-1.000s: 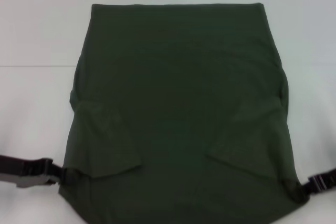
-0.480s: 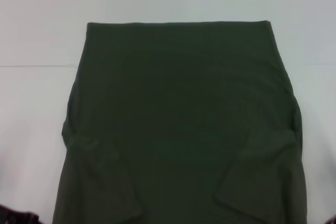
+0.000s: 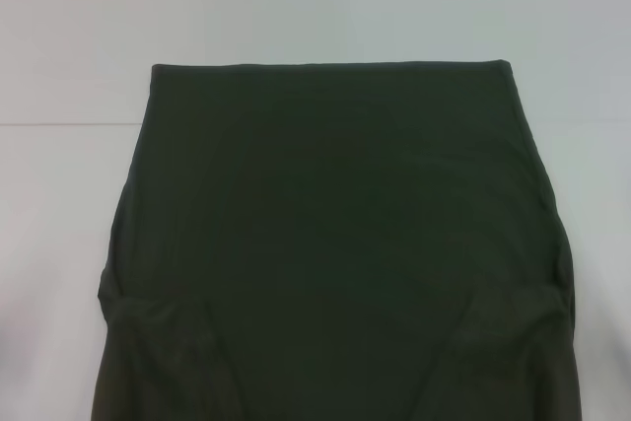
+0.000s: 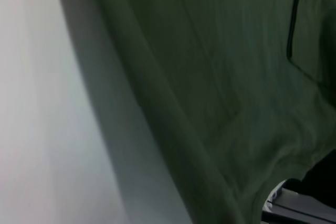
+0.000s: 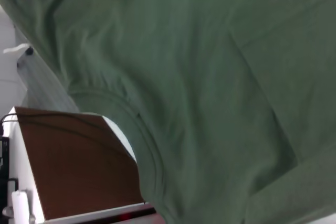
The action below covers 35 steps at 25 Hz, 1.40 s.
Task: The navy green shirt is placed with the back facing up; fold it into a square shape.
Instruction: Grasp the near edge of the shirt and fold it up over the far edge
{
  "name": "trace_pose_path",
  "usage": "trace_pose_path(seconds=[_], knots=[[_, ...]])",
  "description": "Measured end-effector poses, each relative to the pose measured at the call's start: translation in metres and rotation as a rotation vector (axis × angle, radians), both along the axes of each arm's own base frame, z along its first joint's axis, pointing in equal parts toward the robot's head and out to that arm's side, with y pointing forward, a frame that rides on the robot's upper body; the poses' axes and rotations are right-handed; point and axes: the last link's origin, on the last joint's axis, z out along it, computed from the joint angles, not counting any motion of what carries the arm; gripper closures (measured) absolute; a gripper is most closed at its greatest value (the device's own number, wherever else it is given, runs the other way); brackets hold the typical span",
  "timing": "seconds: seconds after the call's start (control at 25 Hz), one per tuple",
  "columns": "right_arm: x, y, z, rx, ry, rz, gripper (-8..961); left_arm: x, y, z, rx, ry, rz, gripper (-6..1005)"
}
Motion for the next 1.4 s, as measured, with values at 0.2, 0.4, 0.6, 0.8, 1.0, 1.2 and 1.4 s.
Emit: trace_pose_path(seconds=[0.2,0.4,0.6,0.8,1.0,1.2,1.4], knots=[[0.003,-0.005,-0.002,-0.013,0.017,-0.001,895,0.000,-0.002,0.000,-0.006,-0.004,0.004,955],[0.004,-0.007,-0.004,-0.017,0.026,-0.005,895,0.000,-0.002,0.000,-0.001,-0.009,0.003,954],[0.004,-0.004,0.000,0.032,0.062,-0.016,893,0.000,0.002,0.002,0.055,-0.034,-0.002,954],[0.000,0.009,0.013,0.168,0.161,-0.046,893,0.003,0.015,0.011,0.214,-0.129,0.000,953],[0.004,0.028,0.030,0.372,0.229,-0.094,893,0.000,0.028,0.024,0.417,-0.209,0.042,952],[0.010,0.046,0.038,0.550,0.249,-0.104,892,-0.005,0.041,0.031,0.620,-0.267,0.086,951],[0.011,0.061,0.040,0.699,0.292,-0.100,892,-0.011,0.049,0.032,0.769,-0.302,0.129,950]])
